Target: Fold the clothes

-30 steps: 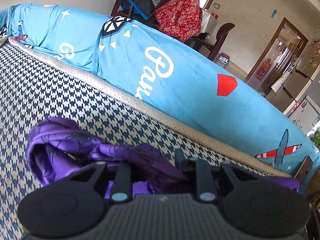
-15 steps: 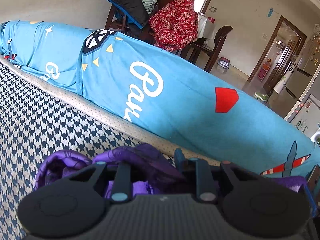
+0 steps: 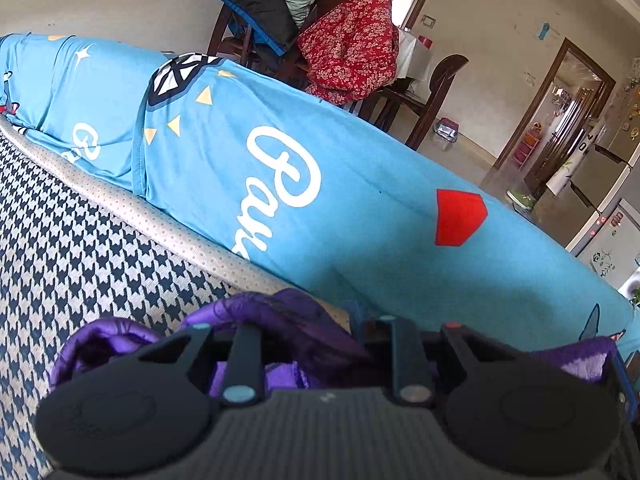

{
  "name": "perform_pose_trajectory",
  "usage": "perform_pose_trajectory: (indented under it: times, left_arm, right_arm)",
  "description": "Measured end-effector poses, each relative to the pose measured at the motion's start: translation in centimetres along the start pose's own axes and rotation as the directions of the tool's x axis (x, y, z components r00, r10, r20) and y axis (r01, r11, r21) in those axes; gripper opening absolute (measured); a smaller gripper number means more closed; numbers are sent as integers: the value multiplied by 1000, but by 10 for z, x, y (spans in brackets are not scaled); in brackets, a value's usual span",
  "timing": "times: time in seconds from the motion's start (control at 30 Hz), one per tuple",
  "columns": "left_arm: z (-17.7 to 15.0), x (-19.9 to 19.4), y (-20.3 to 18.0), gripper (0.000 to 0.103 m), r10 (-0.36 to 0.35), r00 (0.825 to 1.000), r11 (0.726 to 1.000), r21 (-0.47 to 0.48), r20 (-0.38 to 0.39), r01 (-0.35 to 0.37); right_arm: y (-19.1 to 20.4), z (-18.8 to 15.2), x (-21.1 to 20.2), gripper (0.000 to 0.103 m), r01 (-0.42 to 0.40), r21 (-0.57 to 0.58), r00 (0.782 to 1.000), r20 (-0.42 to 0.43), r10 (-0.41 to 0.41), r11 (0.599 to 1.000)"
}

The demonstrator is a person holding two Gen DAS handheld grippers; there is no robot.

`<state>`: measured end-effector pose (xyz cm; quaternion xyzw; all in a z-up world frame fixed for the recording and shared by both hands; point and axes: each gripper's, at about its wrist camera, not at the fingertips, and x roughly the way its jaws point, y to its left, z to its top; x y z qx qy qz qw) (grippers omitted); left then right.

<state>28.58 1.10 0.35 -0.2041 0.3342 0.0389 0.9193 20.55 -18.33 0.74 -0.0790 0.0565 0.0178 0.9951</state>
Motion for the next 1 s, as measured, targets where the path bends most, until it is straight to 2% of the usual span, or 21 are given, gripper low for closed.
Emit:
perform_pose_trajectory:
  times: [0.3, 0.47, 0.57, 0.63, 0.7, 0.73, 0.8, 0.83, 0.87, 0.9, 1.0]
  left_arm:
    - [-1, 37, 6, 23, 19, 1000, 1000, -13, -14, -19]
    - [-7, 66, 18, 23, 42, 998, 998, -41, -47, -44]
    - [-16, 83, 20, 23, 83, 994, 996, -22, -66, -85]
    - [-19, 90, 20, 25, 94, 992, 995, -12, -78, -96]
    - [-20, 93, 20, 36, 99, 991, 995, -6, -86, -100]
    - [-19, 93, 20, 42, 89, 992, 996, -14, -91, -91]
    - [-16, 91, 21, 67, 65, 994, 997, -42, -91, -69]
    - [-14, 88, 22, 73, 58, 995, 996, -62, -79, -63]
    - [-12, 84, 23, 85, 58, 996, 995, -83, -62, -63]
    - [-10, 81, 23, 89, 60, 997, 993, -99, -49, -64]
    - [-2, 73, 30, 90, 47, 998, 986, -158, -47, -54]
  right_arm:
    - [4, -12, 33, 9, -3, 26, 1000, -10, 3, 1000]
    - [11, -33, 53, 9, -35, -6, 998, -54, 35, 999]
    - [12, -45, 65, 9, -47, -19, 995, -92, 45, 999]
    - [11, -51, 73, 16, -66, -6, 989, -137, 64, 998]
    - [8, -50, 73, 25, -70, 8, 987, -144, 70, 998]
    - [7, -48, 72, 34, -70, 16, 987, -144, 72, 997]
    - [4, -46, 71, 55, -72, 30, 986, -145, 76, 997]
    - [2, -44, 71, 57, -73, 37, 986, -146, 78, 997]
    - [1, -43, 70, 60, -74, 44, 986, -146, 79, 996]
    - [-1, -42, 70, 61, -75, 51, 986, -147, 81, 996]
    - [-5, -38, 69, 62, -77, 73, 985, -148, 87, 994]
